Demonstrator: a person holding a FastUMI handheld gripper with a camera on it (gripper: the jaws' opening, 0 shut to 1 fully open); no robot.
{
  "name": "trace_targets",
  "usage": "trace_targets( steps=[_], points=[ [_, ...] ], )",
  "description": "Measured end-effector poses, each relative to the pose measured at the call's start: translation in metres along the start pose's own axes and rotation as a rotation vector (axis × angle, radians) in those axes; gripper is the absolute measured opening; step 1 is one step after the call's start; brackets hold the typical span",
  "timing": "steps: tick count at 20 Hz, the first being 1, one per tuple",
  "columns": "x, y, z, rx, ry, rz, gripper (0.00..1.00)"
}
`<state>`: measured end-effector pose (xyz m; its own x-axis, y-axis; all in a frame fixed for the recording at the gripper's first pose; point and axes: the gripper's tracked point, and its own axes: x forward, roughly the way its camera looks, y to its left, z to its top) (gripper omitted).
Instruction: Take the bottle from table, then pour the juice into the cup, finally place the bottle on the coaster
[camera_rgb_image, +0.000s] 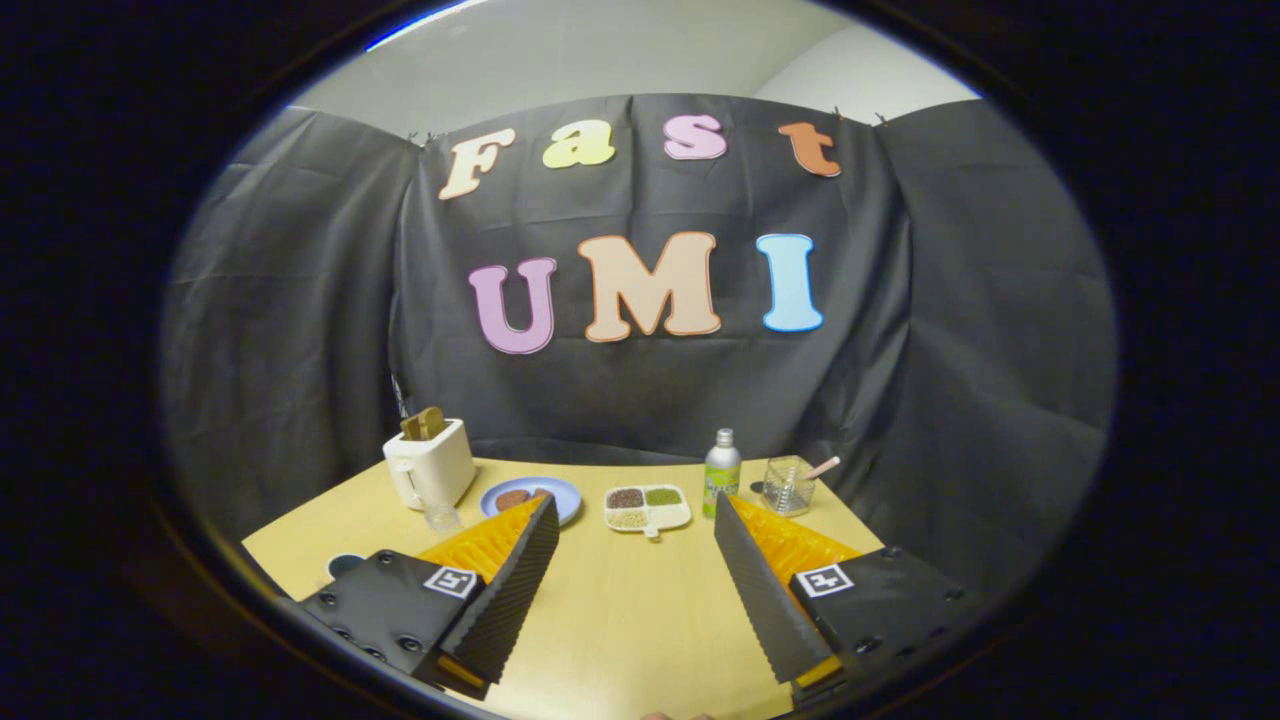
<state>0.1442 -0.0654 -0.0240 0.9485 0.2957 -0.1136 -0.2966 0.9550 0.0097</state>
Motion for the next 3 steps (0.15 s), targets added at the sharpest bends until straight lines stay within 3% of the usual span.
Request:
trace_targets(
  steps=[3],
  points=[
    [0.016, -0.029, 0.0, 0.018, -0.001, 0.013, 0.98]
  ],
)
